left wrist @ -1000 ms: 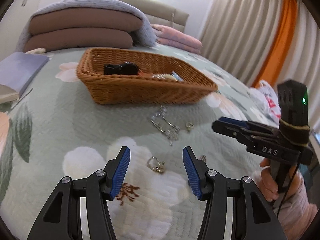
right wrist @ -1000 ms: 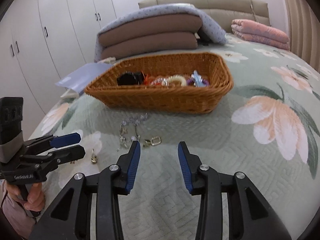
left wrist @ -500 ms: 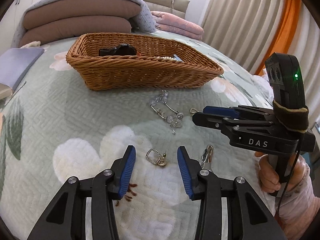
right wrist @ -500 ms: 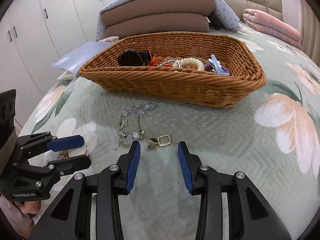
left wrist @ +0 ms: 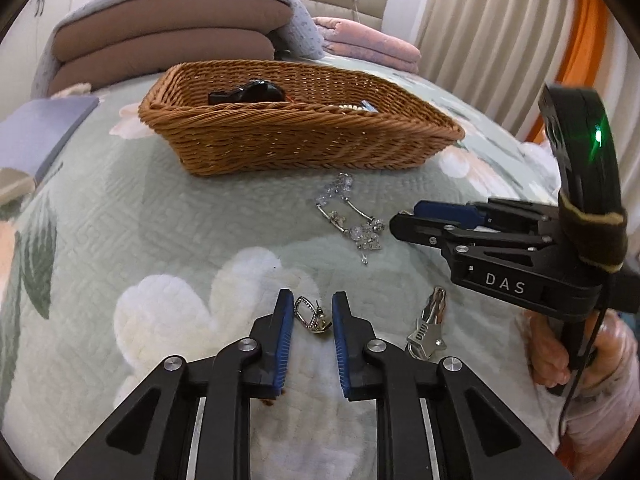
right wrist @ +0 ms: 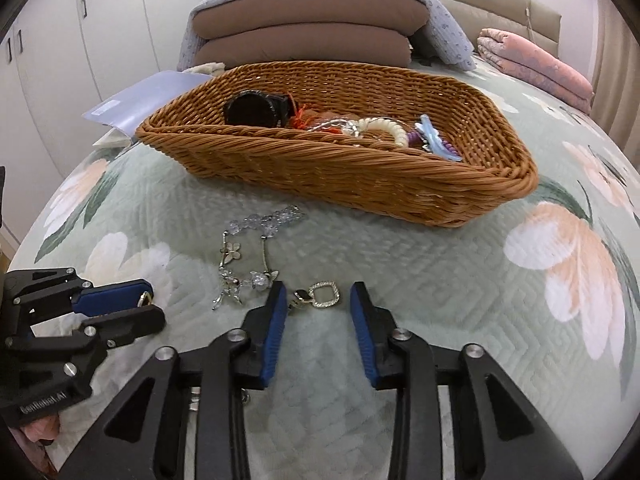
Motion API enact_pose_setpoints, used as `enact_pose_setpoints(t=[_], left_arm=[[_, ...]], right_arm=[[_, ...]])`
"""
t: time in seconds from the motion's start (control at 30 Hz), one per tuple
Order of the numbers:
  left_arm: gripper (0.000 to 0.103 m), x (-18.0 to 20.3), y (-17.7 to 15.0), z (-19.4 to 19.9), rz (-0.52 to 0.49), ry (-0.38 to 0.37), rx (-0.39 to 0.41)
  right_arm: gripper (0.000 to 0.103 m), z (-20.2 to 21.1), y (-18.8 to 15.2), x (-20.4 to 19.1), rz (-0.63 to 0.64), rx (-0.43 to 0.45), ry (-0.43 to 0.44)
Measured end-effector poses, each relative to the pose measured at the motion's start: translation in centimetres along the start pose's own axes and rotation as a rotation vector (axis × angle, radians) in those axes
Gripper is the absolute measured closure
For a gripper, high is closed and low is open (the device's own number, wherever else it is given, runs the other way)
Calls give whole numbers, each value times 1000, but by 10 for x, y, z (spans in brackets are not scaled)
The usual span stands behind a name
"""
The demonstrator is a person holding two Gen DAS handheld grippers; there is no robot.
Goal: Organize jewelry
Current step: 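Grasp a small silver clasp with the right tool while the left grasps a silver charm, then carry both silver charms into the basket and open both tools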
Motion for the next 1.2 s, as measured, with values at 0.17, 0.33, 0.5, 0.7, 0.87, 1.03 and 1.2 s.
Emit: enact_pose_setpoints(t=[0.17,0.33,0.5,0.7,0.87,1.03,1.2], left_arm=[[84,0,0,1,5,-6,2],[84,2,0,-1,-8,9,-2],[84,3,0,-2,-13,14,-3],[84,4,-1,-3,-22,19,-5],[84,5,-1,-3,-29,24,-2],[91,2,0,2,-10,-1,12],[95,6,1,9,-33,-31,30]], right_arm=[[87,3,-2,8,-31,6,6],[89,2,-1,8,-31,0,6],[88,-1,0,6,-30,-11,-8],[87,-5,5,4,-26,-18,-16],[91,-6,7,2,-27,-9,-12],[92,1,4,5,-47,14,10],[92,19,1,11,-73,53,57]])
Point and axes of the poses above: each gripper's, at about its wrist camera, not at the fingertips, and z roughly against the way its jaws point, x to its right, y to its top, the point moved 6 cm from there along -z, roughly the way its jaws point, and after that the axes turned 11 degrees about -y, right-handed, at the moved point
